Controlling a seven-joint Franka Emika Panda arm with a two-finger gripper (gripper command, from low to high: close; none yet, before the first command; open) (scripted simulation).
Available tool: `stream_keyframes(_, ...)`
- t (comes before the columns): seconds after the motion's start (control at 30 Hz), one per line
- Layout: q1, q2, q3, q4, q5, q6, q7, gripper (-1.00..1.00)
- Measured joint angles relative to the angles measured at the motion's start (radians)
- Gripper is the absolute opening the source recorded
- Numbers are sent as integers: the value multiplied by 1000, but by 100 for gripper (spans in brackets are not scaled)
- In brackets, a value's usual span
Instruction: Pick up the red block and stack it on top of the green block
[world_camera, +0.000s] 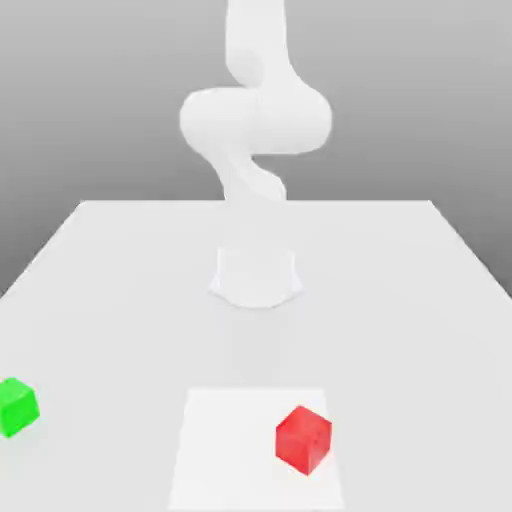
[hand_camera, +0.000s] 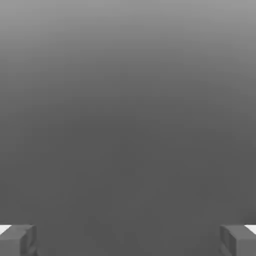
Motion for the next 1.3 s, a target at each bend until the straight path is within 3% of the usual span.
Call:
stream_keyframes(0.33, 98, 368, -43, -143, -23, 183, -294, 0)
stream_keyframes(0.7, 162, 768, -40, -298, 18, 381, -660, 0)
stream_keyframes(0.9, 153, 985, -23, -285, 47, 552, -714, 0)
stream_keyframes(0.93, 150, 1009, -20, -282, 50, 572, -716, -100)
stream_keyframes(1.13, 148, 1020, -18, -280, 49, 581, -716, -100)
stream_keyframes(1.3, 153, 886, -27, -301, 32, 467, -703, -100)
